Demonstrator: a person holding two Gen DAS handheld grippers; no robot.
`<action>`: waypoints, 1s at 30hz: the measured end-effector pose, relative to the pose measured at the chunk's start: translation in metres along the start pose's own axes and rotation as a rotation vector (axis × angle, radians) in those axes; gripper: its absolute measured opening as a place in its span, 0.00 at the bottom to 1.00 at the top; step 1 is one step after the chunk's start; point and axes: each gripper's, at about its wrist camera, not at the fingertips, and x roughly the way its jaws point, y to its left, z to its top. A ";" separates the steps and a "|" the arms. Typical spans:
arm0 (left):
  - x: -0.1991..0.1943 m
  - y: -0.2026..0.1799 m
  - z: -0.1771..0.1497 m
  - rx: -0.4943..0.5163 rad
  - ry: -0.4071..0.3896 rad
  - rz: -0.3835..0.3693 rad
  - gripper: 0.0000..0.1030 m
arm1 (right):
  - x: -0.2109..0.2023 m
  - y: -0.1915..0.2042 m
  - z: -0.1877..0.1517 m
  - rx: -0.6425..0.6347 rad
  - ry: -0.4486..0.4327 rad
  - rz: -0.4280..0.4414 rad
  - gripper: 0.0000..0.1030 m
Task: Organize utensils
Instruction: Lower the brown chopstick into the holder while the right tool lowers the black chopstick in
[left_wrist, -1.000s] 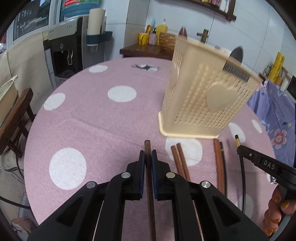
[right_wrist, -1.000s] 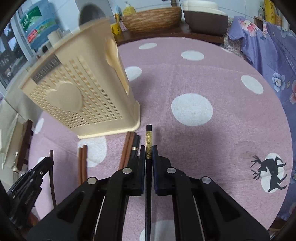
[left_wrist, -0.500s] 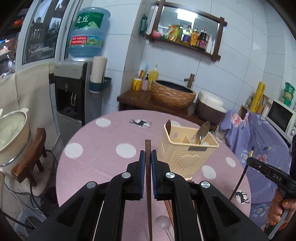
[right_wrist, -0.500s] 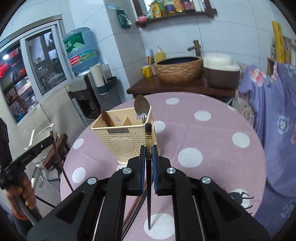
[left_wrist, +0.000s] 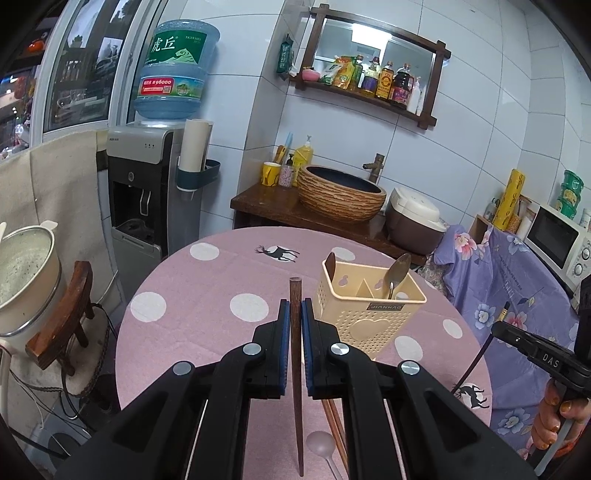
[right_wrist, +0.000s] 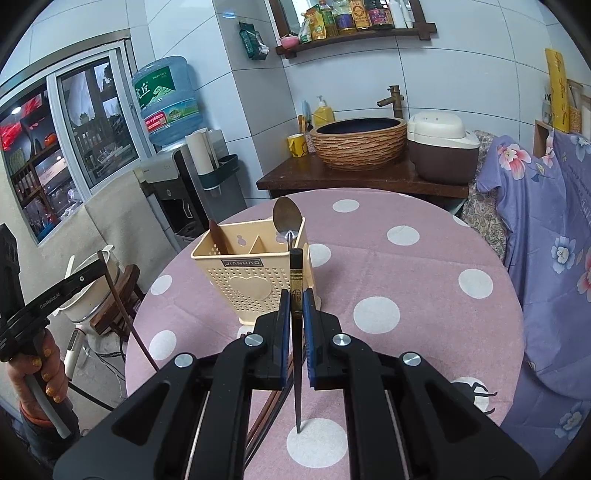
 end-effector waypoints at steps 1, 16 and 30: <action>-0.001 -0.001 0.002 0.000 -0.003 -0.004 0.07 | -0.002 0.000 0.001 0.001 -0.004 0.002 0.07; -0.025 -0.026 0.107 -0.063 -0.187 -0.067 0.07 | -0.043 0.033 0.099 -0.032 -0.165 0.017 0.07; 0.046 -0.067 0.117 -0.053 -0.333 0.059 0.07 | 0.026 0.048 0.136 -0.014 -0.239 -0.108 0.07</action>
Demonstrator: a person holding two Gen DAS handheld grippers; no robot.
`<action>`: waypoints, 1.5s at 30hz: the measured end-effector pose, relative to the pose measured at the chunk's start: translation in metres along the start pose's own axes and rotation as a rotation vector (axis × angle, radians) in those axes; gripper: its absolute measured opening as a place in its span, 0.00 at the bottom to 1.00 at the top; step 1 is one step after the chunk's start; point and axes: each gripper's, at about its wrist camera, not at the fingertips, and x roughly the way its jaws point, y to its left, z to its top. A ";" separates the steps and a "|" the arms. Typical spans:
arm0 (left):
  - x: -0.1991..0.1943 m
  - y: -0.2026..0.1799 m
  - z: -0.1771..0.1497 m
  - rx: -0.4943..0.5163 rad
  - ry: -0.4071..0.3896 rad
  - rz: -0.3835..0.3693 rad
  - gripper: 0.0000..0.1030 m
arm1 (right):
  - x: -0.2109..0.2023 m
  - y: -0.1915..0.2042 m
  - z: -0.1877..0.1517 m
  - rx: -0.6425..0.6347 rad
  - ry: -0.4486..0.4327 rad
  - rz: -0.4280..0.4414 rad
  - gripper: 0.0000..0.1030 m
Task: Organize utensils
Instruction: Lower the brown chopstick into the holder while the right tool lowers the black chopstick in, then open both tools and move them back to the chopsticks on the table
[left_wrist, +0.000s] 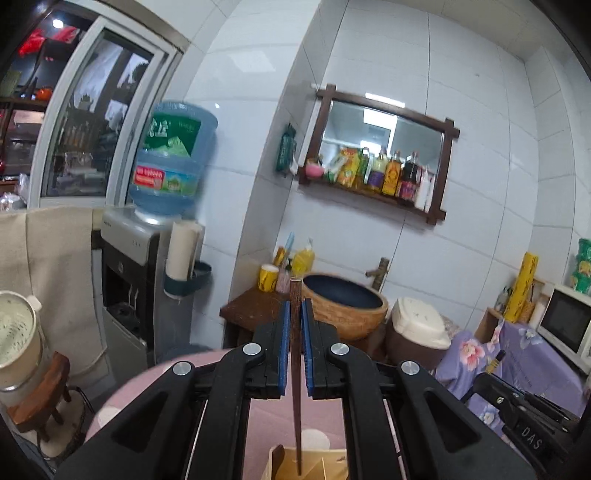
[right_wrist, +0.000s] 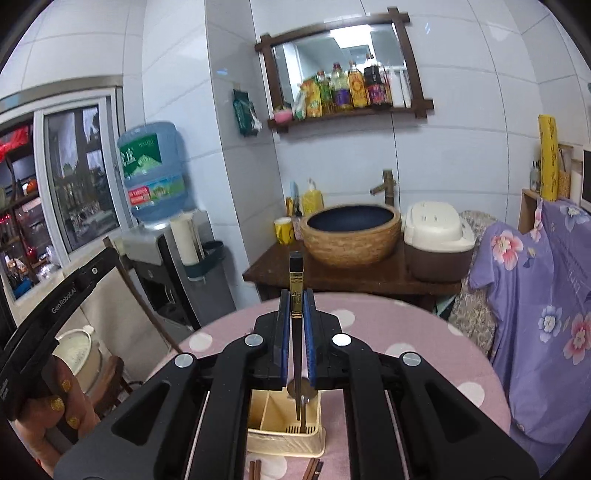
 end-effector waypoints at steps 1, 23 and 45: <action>0.006 0.000 -0.009 0.010 0.015 0.014 0.07 | 0.006 -0.001 -0.007 0.000 0.016 -0.004 0.07; 0.028 0.008 -0.084 0.112 0.198 0.029 0.15 | 0.035 -0.013 -0.071 0.017 0.084 -0.003 0.34; -0.038 0.100 -0.200 -0.028 0.511 0.055 0.56 | 0.007 -0.038 -0.208 -0.003 0.294 -0.055 0.43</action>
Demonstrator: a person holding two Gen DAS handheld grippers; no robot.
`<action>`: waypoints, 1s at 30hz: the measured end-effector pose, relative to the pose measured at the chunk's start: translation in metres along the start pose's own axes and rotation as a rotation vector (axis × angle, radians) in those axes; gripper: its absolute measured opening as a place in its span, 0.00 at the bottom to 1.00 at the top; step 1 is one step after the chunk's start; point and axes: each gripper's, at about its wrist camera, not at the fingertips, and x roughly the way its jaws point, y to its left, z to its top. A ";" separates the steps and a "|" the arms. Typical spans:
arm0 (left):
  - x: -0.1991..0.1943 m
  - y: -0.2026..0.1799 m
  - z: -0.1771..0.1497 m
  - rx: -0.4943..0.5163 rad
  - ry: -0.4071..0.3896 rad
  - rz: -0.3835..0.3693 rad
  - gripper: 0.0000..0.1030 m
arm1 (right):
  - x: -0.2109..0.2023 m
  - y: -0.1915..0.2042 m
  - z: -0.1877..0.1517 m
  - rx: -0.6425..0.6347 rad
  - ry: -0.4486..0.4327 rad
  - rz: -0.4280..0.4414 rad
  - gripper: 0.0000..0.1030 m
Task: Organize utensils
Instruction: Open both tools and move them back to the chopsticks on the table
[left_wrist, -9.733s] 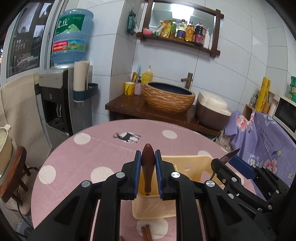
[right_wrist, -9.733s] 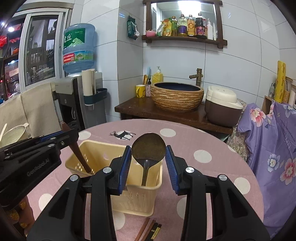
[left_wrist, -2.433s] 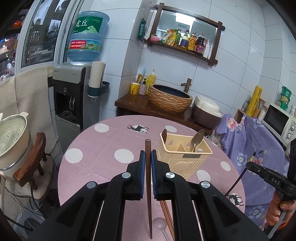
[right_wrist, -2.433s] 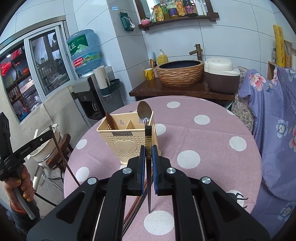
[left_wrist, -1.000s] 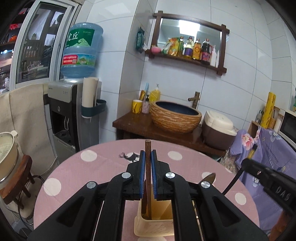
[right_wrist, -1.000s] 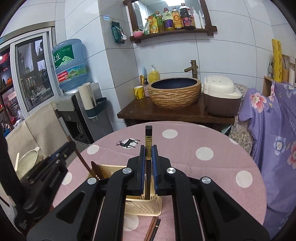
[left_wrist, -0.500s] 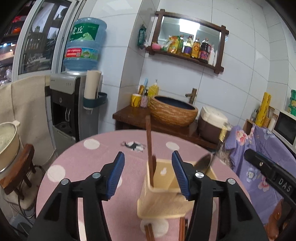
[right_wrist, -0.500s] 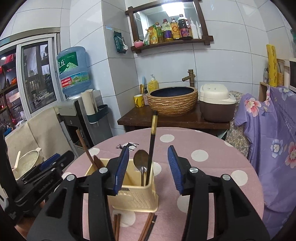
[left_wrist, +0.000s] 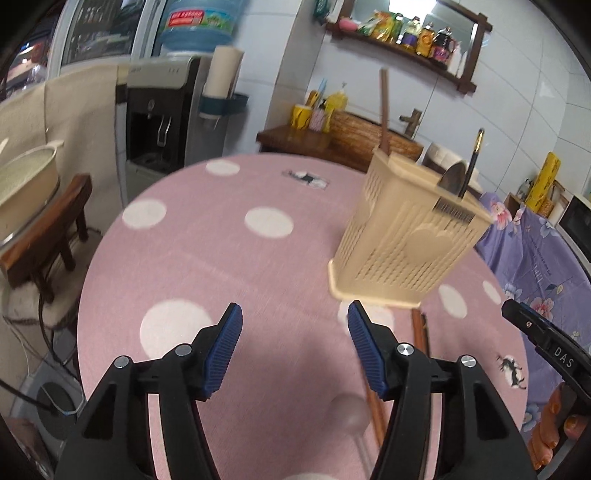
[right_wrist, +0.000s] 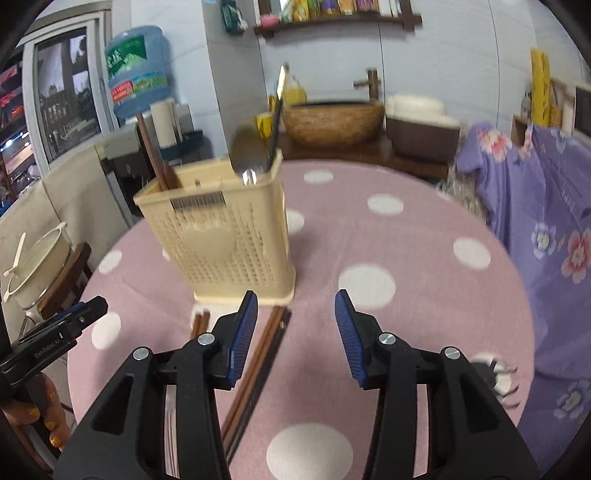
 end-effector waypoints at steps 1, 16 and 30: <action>0.003 0.003 -0.005 -0.005 0.017 0.004 0.56 | 0.008 -0.003 -0.007 0.019 0.039 0.014 0.43; 0.022 0.003 -0.035 0.024 0.101 0.015 0.52 | 0.065 0.022 -0.059 -0.011 0.265 -0.007 0.31; 0.038 -0.026 -0.032 0.083 0.163 -0.027 0.43 | 0.075 0.015 -0.044 0.034 0.303 -0.055 0.23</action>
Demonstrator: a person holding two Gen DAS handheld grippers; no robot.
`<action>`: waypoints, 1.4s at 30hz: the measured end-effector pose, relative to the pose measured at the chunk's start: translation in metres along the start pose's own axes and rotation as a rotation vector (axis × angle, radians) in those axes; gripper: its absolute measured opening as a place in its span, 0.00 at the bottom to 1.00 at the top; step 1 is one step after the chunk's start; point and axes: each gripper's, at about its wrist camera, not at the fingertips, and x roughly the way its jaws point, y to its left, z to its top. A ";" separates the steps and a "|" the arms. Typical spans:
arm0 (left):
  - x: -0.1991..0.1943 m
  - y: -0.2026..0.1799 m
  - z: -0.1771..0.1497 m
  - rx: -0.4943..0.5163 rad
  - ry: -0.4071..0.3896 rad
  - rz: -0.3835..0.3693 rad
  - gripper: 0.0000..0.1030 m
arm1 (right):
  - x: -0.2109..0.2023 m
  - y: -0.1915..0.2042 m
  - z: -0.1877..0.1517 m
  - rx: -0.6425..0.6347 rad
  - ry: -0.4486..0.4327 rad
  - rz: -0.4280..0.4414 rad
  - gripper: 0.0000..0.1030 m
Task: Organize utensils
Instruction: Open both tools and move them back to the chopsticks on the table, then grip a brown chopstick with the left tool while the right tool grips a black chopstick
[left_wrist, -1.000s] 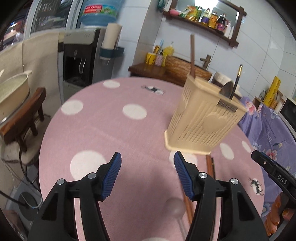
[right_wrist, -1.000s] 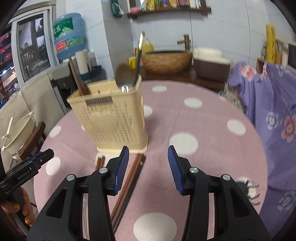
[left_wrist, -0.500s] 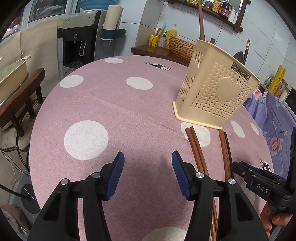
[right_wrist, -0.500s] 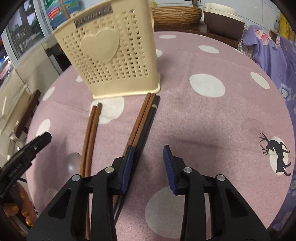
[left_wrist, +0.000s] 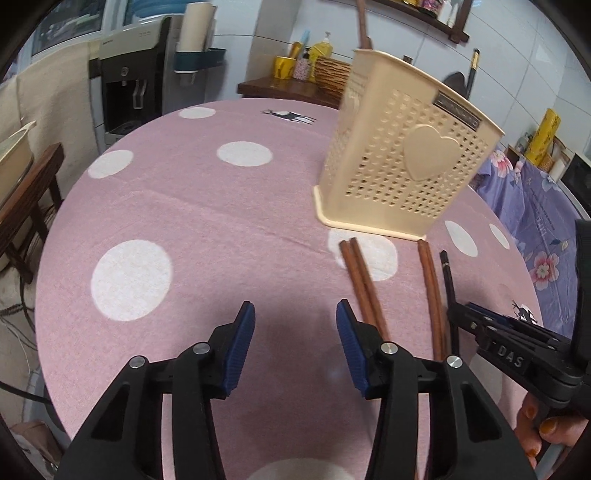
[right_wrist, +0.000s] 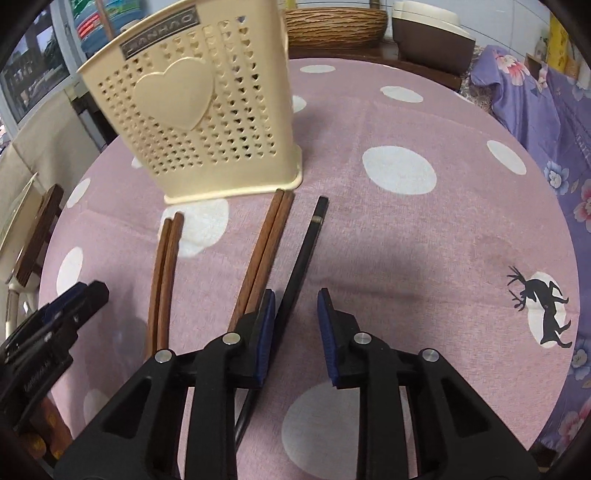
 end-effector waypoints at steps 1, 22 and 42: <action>0.003 -0.005 0.002 0.011 0.011 -0.009 0.43 | 0.001 -0.001 0.002 0.013 0.000 -0.001 0.22; 0.033 -0.034 0.012 0.117 0.053 0.054 0.28 | 0.004 -0.019 0.008 0.054 -0.005 -0.005 0.20; 0.051 -0.045 0.030 0.100 0.069 0.111 0.10 | 0.026 -0.024 0.040 0.151 0.015 -0.039 0.10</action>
